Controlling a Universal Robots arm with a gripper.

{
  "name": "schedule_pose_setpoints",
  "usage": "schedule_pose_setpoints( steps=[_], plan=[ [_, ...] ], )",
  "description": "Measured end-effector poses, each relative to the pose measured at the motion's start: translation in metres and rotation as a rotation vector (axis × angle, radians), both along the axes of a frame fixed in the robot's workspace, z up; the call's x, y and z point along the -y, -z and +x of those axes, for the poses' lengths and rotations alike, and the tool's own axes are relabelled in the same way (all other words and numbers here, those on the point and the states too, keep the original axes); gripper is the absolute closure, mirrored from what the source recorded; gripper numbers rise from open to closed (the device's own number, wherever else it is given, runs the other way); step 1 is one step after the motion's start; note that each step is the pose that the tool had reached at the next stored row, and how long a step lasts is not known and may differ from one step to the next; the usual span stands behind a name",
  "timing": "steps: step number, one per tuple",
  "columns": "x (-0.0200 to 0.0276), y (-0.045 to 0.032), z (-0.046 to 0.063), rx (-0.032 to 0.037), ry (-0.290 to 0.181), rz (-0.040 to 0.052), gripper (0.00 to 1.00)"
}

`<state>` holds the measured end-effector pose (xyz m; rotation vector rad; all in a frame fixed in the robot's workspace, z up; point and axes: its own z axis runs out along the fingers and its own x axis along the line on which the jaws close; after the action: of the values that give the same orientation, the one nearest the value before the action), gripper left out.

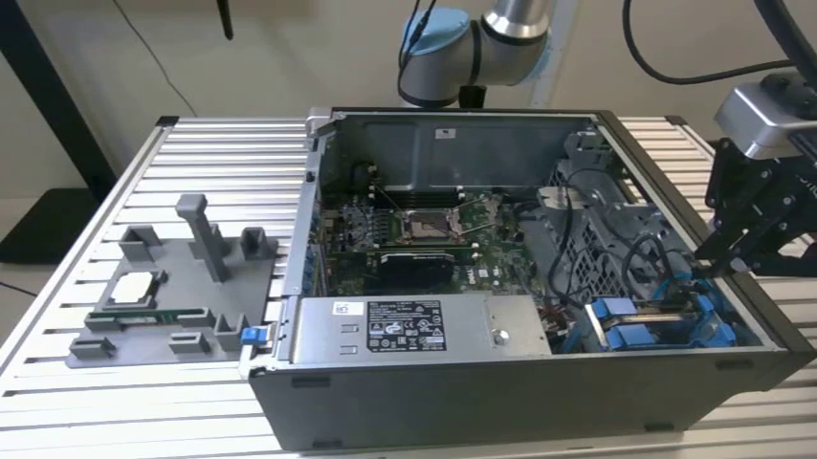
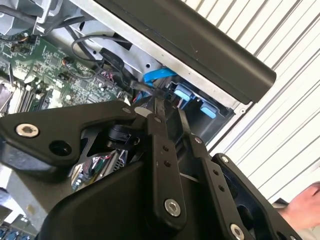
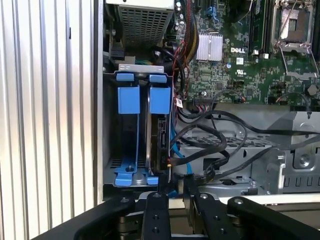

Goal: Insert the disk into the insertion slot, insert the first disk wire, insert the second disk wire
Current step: 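Insert the second disk wire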

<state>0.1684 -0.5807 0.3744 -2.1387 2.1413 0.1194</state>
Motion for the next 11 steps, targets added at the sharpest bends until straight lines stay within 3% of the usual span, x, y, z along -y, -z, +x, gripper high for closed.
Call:
schedule_pose_setpoints(
  steps=[6,9,10,11],
  plan=[
    [-0.0051,0.0110,0.002,0.0001,0.000,0.0003,0.00],
    [-0.0055,0.0148,0.002,0.0001,0.000,0.0015,0.00],
    [-0.0055,0.0146,0.002,0.0000,0.000,0.0019,1.00],
    [-0.0054,0.0147,0.002,0.0001,0.000,0.0031,1.00]
  ],
)
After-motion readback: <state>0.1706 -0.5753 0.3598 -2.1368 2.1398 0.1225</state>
